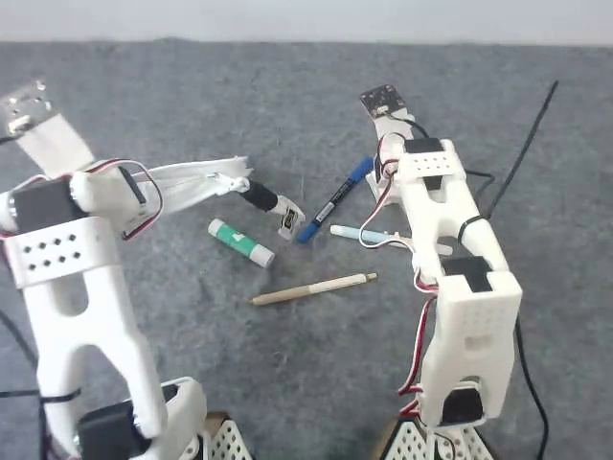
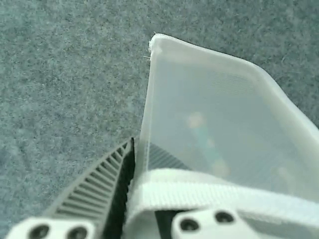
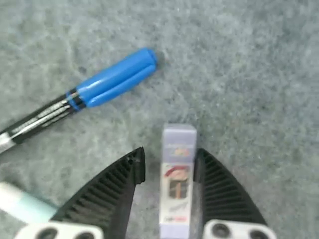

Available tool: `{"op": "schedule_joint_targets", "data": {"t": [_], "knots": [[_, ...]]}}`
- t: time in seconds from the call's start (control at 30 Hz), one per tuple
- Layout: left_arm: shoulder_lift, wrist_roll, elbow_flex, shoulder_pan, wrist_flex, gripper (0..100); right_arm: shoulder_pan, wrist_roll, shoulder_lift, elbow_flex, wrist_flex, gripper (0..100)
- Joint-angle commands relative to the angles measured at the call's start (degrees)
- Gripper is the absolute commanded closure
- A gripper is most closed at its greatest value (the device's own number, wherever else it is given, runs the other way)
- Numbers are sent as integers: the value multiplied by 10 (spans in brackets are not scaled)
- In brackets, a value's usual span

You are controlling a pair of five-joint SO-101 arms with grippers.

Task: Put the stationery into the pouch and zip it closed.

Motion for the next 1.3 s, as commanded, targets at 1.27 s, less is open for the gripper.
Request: {"op": "schedule_joint_targets", "data": {"t": [1.27], "knots": [[4,5,7,-1,-18,987,-64,-84,-126,-201,429,991]]}}
